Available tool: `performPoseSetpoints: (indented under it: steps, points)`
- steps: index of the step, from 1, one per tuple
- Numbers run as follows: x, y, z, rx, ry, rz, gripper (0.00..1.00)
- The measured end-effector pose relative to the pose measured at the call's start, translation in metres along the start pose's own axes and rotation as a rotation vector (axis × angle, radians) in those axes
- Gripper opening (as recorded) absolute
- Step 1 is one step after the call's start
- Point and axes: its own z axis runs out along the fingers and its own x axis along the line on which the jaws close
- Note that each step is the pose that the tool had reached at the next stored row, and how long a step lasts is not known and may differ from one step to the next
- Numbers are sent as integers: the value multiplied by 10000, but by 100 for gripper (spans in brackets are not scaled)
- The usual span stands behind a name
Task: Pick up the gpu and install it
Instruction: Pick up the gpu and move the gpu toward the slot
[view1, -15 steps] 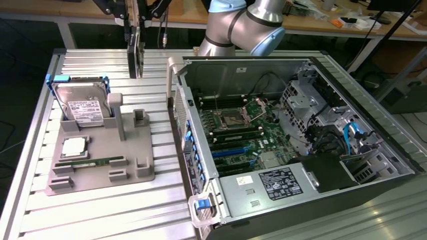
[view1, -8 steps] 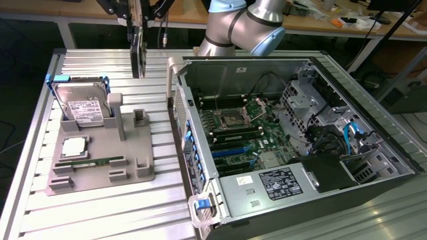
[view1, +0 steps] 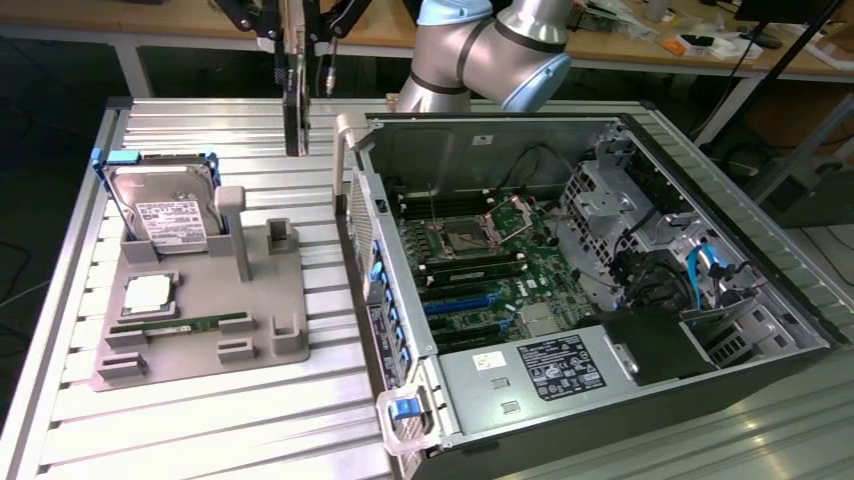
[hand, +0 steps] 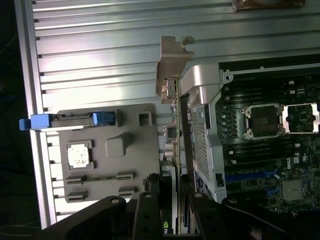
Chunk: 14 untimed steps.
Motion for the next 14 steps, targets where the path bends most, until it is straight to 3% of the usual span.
performPoseSetpoints:
  steps: [14]
  points:
    - [-438,43,24,-3,-19,-1,27]
